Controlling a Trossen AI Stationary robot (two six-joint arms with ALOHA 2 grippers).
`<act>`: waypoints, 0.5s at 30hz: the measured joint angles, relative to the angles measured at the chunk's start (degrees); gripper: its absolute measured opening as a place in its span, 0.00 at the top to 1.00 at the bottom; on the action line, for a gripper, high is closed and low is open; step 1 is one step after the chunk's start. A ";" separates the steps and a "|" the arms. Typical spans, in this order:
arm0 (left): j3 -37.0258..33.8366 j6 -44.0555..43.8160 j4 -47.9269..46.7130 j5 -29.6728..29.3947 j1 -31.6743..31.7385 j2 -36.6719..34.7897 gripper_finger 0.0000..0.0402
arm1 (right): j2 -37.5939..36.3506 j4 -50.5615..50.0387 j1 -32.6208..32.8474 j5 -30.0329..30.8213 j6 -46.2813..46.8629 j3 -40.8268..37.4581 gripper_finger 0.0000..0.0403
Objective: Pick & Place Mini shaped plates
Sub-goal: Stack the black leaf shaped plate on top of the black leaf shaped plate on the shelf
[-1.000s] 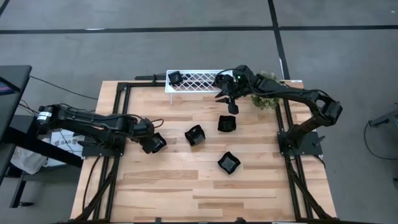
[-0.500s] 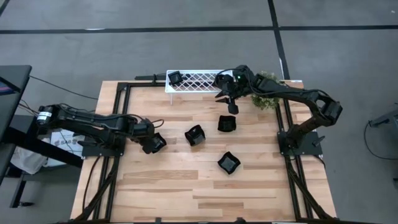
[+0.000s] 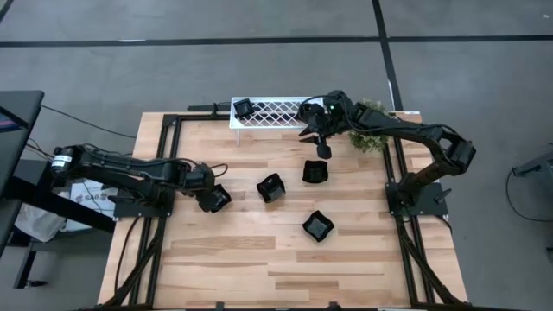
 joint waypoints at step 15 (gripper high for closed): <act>-3.85 -4.09 0.90 0.91 -0.01 -0.01 0.67 | 0.00 -0.02 -0.02 -0.02 -0.02 0.01 0.77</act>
